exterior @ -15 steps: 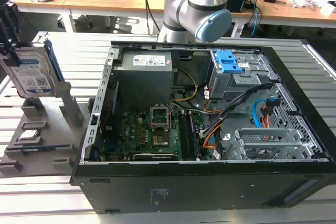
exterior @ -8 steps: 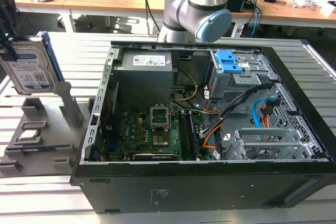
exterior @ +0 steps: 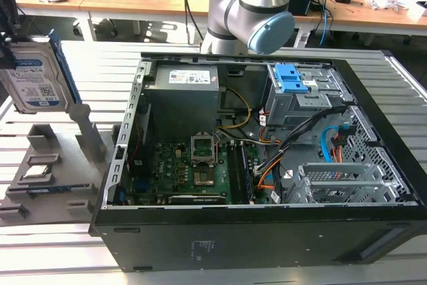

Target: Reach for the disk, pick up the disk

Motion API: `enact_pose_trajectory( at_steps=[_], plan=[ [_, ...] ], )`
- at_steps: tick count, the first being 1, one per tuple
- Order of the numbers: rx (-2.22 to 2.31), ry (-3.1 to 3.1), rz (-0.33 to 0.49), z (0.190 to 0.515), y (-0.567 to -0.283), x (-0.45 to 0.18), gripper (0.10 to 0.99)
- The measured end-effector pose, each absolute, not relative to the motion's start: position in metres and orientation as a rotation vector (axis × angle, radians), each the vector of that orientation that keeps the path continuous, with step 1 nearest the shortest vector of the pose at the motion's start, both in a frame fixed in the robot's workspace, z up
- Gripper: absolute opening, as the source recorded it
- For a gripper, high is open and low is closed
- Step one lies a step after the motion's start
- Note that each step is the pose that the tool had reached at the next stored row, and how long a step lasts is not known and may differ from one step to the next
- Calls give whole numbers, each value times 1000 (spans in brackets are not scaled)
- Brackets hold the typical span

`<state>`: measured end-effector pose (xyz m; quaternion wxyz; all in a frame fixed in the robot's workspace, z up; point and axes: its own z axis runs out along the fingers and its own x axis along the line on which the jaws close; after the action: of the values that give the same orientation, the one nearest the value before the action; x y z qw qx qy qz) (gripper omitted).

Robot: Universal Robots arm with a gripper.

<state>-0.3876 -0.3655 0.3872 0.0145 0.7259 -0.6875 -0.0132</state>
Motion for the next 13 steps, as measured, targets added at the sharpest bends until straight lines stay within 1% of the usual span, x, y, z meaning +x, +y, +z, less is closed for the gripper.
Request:
enact_pose_trajectory(
  at_steps=[13],
  plan=[
    [2260, -2140, -41, 411, -366, -387, 369]
  ],
)
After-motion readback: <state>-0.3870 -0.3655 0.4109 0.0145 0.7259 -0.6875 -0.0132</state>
